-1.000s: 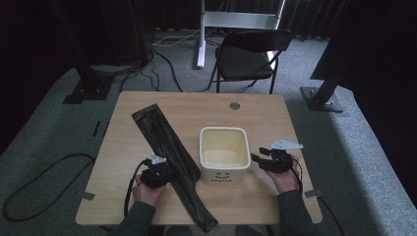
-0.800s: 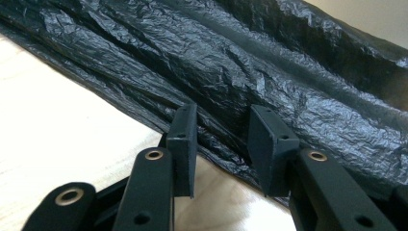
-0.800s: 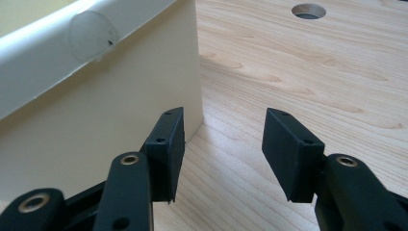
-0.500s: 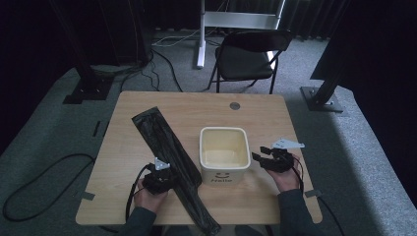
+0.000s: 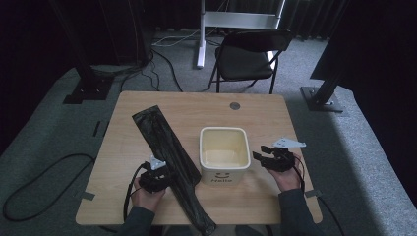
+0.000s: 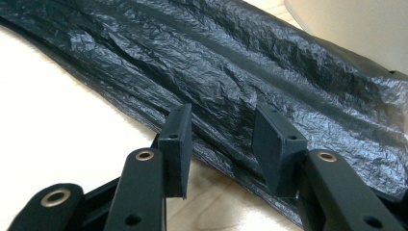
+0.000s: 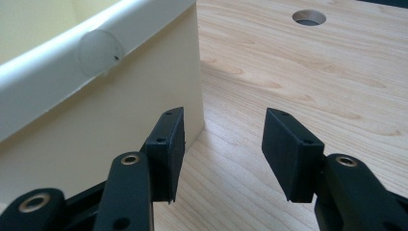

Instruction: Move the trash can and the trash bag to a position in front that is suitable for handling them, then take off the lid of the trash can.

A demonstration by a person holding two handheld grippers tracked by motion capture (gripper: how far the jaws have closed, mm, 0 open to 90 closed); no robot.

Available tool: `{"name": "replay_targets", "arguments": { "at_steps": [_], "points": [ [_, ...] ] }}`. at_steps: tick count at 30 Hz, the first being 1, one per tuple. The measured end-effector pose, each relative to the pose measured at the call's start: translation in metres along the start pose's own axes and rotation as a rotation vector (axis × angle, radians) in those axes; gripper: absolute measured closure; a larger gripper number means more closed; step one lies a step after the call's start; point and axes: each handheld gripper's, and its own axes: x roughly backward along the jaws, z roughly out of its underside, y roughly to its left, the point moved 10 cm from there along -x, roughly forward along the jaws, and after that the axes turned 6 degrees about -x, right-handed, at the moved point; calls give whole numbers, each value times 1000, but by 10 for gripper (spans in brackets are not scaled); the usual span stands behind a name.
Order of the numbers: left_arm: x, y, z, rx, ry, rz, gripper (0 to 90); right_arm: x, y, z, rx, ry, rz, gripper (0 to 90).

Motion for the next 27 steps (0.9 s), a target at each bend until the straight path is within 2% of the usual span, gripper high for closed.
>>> {"name": "replay_targets", "arguments": {
  "at_steps": [6, 13, 18, 22, 27],
  "points": [
    [7, 9, -4, 13, -33, -5, 575, 5, 2, -12, 6, -10, -1, 511],
    [15, 16, -9, 23, -82, 6, 553, 10, 7, -40, 31, -37, -7, 513],
    [16, 19, -11, 24, -91, 8, 547, 10, 14, -58, 53, -47, -19, 514],
    [18, 22, -12, 11, -92, -1, 547, 3, 20, -66, 61, -35, -33, 515],
    [16, 26, -12, 20, -88, -3, 547, -5, 26, -79, 68, -37, -36, 519]
  ]
}}
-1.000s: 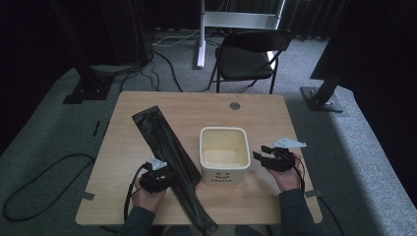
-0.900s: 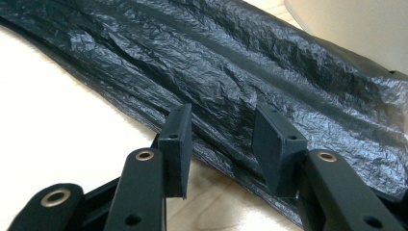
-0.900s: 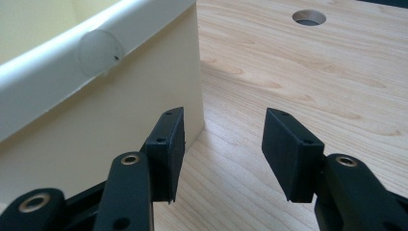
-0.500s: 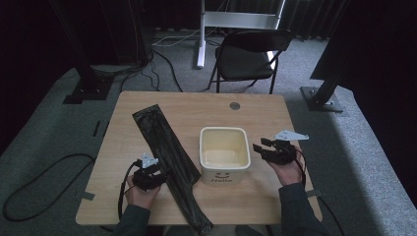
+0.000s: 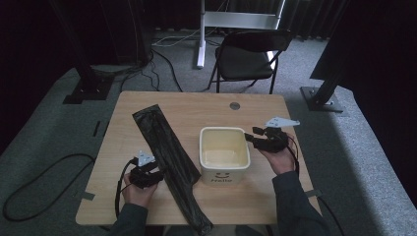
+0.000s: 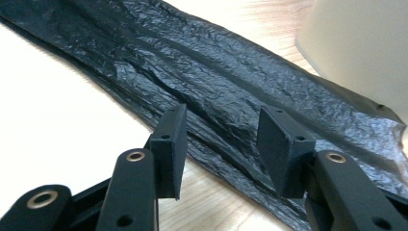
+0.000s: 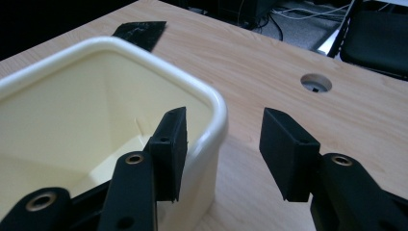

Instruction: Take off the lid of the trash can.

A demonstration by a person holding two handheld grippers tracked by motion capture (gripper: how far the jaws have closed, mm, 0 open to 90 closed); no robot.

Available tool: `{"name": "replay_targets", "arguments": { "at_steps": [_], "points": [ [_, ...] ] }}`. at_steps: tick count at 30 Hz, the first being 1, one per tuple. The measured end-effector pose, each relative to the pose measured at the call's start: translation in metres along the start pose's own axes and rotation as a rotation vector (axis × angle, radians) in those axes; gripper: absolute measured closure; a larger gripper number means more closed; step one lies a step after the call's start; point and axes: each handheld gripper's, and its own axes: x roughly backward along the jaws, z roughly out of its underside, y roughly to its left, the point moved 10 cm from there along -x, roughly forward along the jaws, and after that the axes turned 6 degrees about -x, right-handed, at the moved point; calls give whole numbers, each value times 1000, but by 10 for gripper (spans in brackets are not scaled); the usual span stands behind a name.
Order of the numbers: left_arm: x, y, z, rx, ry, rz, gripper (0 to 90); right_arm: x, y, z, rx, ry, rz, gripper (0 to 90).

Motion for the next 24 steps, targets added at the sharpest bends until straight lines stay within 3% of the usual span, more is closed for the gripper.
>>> {"name": "replay_targets", "arguments": {
  "at_steps": [7, 15, 17, 24],
  "points": [
    [-3, 5, -1, -3, 5, -8, 547, -15, 3, -8, 9, 34, 6, 547],
    [-8, 6, -2, -9, 14, -10, 547, -31, -2, -6, 0, 119, 6, 626],
    [-9, 6, -2, -10, 18, -10, 548, -36, -1, -1, 6, 168, 0, 656],
    [-10, 5, -2, -10, 20, -8, 548, -40, 2, 0, 15, 216, 11, 697]
  ]
}}
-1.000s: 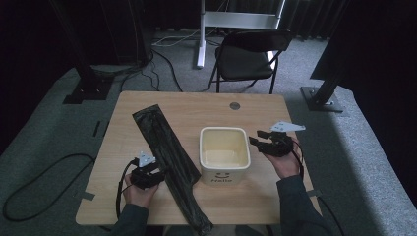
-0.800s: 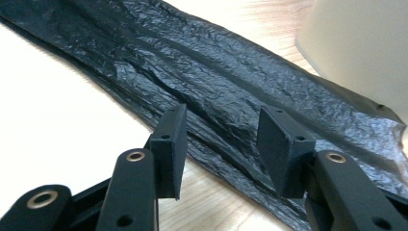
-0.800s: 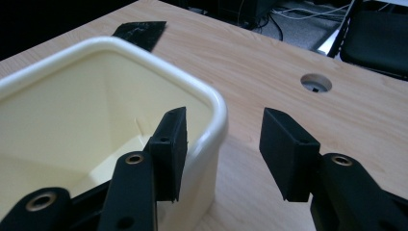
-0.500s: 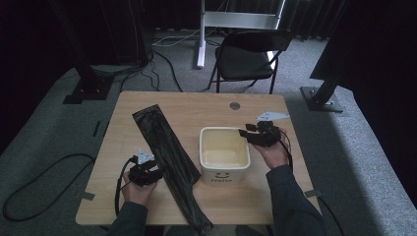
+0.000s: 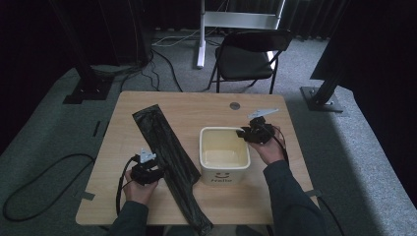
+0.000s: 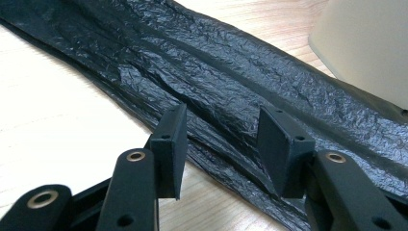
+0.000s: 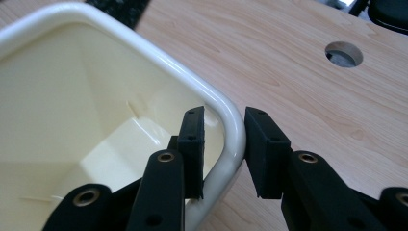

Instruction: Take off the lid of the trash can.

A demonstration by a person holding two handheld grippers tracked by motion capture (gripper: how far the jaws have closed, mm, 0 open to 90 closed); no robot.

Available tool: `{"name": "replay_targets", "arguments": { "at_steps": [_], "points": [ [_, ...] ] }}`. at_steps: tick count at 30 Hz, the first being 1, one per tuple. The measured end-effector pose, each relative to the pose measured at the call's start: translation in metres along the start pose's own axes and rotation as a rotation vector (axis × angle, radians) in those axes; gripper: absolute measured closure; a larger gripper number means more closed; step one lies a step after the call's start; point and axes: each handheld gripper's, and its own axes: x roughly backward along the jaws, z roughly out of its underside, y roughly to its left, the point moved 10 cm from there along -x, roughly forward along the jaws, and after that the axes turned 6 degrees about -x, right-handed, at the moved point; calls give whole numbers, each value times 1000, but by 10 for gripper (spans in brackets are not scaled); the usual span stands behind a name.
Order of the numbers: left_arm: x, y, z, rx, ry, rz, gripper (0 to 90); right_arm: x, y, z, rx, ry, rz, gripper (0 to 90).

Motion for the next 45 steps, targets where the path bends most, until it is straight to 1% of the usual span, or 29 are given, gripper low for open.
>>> {"name": "replay_targets", "arguments": {
  "at_steps": [2, 4, 7, 9, 11, 14, 18, 23, 25, 34, 45],
  "points": [
    [-1, 0, 0, 1, 1, 1, 548, 0, 1, 0, 9, 19, 21, 707],
    [-1, 0, 0, 0, 2, 0, 548, -1, 1, 0, 10, 27, 31, 712],
    [-2, 2, 0, 6, 3, -3, 548, 0, 1, 0, 14, 30, 49, 718],
    [-2, 3, 0, 7, 4, -4, 548, -1, 2, 1, 16, 31, 58, 739],
    [-2, 3, 0, 8, 3, -4, 548, -1, 4, 1, 6, 22, 38, 741],
    [-2, 3, 0, 7, 3, -4, 548, -1, 6, 0, 15, 20, 54, 742],
    [-2, 3, 0, 7, 4, -5, 548, -1, 7, 1, 10, 19, 65, 742],
    [-2, 4, 0, 12, 3, -6, 548, 1, 9, 2, -17, 9, 66, 743],
    [-2, 4, 0, 13, 2, -6, 548, 1, 9, 3, -19, 4, 64, 743],
    [-2, 6, -1, 15, 0, -3, 548, 15, 7, -1, -42, -37, 45, 752],
    [-3, 8, 0, 19, 1, -4, 548, 26, 6, -6, -41, -62, 46, 758]
  ]
}}
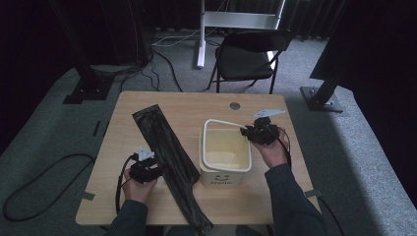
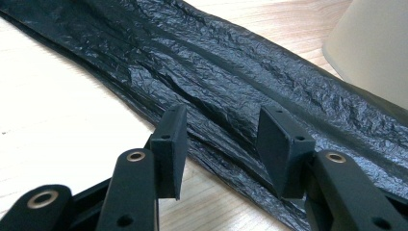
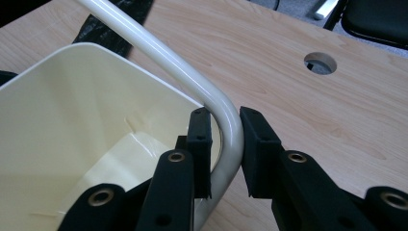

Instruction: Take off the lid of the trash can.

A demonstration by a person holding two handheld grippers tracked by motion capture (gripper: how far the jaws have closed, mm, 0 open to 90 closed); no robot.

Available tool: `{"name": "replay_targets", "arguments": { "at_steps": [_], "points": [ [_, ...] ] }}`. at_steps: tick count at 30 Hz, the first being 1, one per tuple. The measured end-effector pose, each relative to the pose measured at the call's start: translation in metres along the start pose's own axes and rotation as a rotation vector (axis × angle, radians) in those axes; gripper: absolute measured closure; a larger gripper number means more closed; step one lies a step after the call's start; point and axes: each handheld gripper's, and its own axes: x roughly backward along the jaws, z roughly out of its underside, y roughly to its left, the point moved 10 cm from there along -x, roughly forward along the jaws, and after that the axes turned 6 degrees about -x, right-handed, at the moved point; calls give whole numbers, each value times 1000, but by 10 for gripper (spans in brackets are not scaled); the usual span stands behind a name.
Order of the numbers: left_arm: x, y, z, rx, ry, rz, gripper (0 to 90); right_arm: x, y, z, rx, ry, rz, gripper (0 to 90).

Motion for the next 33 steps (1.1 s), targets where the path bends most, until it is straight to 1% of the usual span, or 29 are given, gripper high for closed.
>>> {"name": "replay_targets", "arguments": {
  "at_steps": [3, 10, 15, 18, 25, 33],
  "points": [
    [0, 0, 0, 0, 2, 0, 549, 5, -2, -2, -9, -9, 2, 760],
    [-1, 2, 0, 4, 5, -3, 550, 14, -8, -2, -13, -20, 16, 763],
    [-2, 4, 2, 8, 17, -12, 550, 20, -18, 1, -24, -15, 38, 764],
    [-2, 4, 2, 6, 19, -14, 550, 26, -25, 2, -31, -22, 52, 764],
    [-3, 4, 2, 10, 21, -11, 551, 38, -44, 7, -50, -25, 93, 764],
    [-4, 4, 2, 11, 24, -12, 551, 49, -62, 15, -68, -29, 127, 765]
  ]
}}
